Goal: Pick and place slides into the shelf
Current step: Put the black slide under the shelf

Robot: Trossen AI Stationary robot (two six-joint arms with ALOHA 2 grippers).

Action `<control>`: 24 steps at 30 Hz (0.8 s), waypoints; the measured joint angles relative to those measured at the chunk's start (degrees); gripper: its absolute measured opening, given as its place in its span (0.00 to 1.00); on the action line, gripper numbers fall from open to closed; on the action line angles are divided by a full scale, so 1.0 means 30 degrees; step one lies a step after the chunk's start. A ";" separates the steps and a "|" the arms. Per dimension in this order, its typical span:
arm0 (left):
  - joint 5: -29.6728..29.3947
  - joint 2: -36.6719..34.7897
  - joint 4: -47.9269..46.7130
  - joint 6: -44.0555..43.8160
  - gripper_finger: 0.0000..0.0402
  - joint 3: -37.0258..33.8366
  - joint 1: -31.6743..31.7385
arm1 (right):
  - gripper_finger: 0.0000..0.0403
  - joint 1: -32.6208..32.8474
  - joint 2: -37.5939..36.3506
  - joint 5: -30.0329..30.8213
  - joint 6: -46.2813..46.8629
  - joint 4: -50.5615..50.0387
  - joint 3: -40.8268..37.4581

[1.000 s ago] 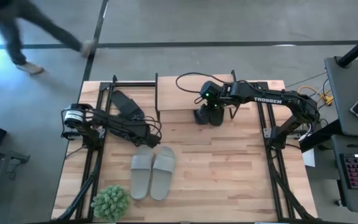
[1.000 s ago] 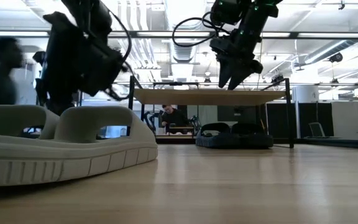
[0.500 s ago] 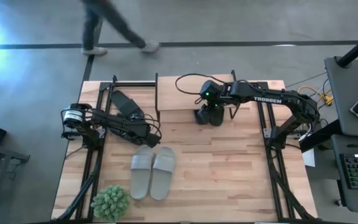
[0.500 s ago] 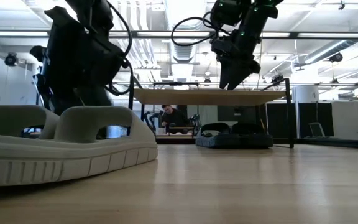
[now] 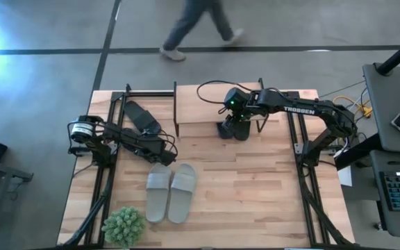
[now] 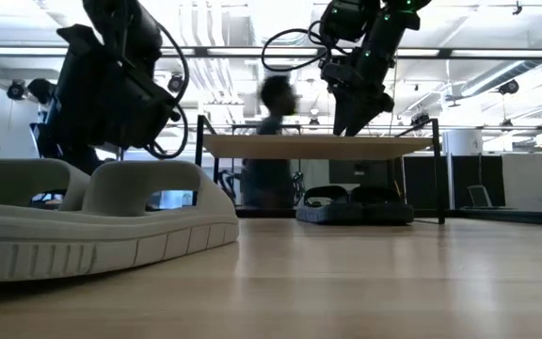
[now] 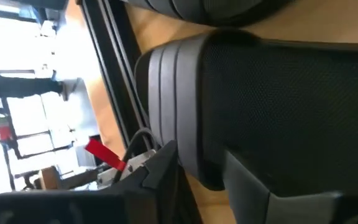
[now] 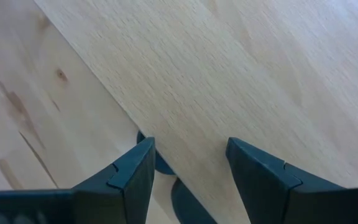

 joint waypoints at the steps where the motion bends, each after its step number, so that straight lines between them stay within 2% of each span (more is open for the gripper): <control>1: 0.0105 0.0000 0.0053 -0.0035 0.30 -0.0037 0.0000 | 0.49 -0.0011 0.0000 0.0000 -0.0057 -0.0003 0.0000; 7: 0.0124 0.0000 0.0183 -0.0068 0.40 -0.0302 0.0009 | 0.49 -0.0206 0.0000 -0.0066 -0.0483 -0.0001 0.0000; 12: -0.0010 0.0000 0.0217 -0.0439 0.41 -0.1275 0.0036 | 0.49 -0.0315 0.0000 -0.0044 -0.0535 -0.0002 0.0000; 17: -0.0201 0.0000 0.0216 -0.0973 0.35 -0.2201 0.0051 | 0.49 -0.0350 0.0000 -0.0029 -0.0542 0.0169 -0.0015; 24: -0.0853 0.0000 0.1220 -0.1044 0.19 -0.2354 0.0058 | 0.49 -0.0372 0.0022 0.0108 -0.0469 0.0514 -0.0015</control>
